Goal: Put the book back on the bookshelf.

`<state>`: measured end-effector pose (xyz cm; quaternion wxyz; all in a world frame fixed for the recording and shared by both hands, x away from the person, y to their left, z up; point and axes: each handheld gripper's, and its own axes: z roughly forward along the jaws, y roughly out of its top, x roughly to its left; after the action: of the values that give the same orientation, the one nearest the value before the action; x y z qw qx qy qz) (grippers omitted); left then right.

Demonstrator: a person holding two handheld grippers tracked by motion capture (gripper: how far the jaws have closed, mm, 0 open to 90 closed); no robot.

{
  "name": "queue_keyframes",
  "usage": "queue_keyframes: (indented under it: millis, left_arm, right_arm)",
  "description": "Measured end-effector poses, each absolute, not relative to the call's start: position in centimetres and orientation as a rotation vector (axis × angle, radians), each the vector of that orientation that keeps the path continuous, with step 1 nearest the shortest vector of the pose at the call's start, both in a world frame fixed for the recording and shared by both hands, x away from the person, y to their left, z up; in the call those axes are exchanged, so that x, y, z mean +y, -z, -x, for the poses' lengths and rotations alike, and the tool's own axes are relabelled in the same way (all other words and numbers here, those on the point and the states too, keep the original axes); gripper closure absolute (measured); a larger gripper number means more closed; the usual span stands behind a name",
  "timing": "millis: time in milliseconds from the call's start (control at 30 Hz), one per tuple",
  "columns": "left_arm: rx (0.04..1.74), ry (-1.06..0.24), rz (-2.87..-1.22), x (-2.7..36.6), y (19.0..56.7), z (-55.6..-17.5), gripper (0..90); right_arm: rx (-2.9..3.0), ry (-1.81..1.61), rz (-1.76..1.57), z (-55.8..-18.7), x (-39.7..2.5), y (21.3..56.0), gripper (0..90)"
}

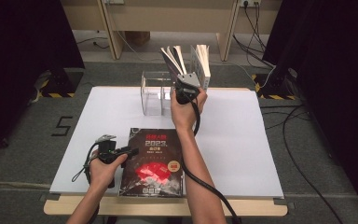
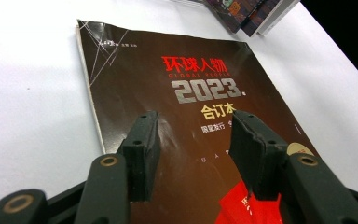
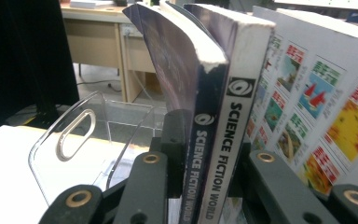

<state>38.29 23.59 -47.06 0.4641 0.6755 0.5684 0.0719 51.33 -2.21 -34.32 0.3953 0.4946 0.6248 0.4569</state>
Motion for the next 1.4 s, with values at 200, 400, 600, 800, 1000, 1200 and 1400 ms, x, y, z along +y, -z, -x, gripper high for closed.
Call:
queue_keyframes:
  millis: [200,400,600,800,1000,1200,1400]
  left_arm:
    - [1.394,-0.179,-1.666,23.6,47.0,-38.3,51.4]
    - [1.386,-0.174,-1.667,23.4,47.0,-38.4,51.4]
    - [1.393,-0.173,-1.666,23.5,47.0,-38.4,51.4]
    - [1.389,-0.162,-1.664,23.5,47.1,-38.4,51.4]
    - [1.391,-0.16,-1.667,23.5,47.1,-38.4,51.4]
    - [1.388,-0.161,-1.666,23.5,47.1,-38.4,51.4]
    - [1.39,-0.16,-1.667,23.5,47.1,-38.5,51.4]
  right_arm:
    - [1.591,-1.182,-1.284,-51.1,-2.5,34.3,75.2]
    - [1.644,-1.218,-1.319,-52.5,-3.4,33.6,69.8]
    - [1.649,-1.269,-1.354,-53.5,-3.5,33.2,68.9]
    - [1.655,-1.248,-1.366,-54.0,-3.4,33.1,71.5]
    - [1.666,-1.232,-1.384,-54.5,-3.1,32.8,72.4]
    - [1.666,-1.231,-1.43,-54.6,-3.4,32.6,76.3]
    - [1.644,-1.278,-1.424,-54.5,-3.9,33.0,76.8]
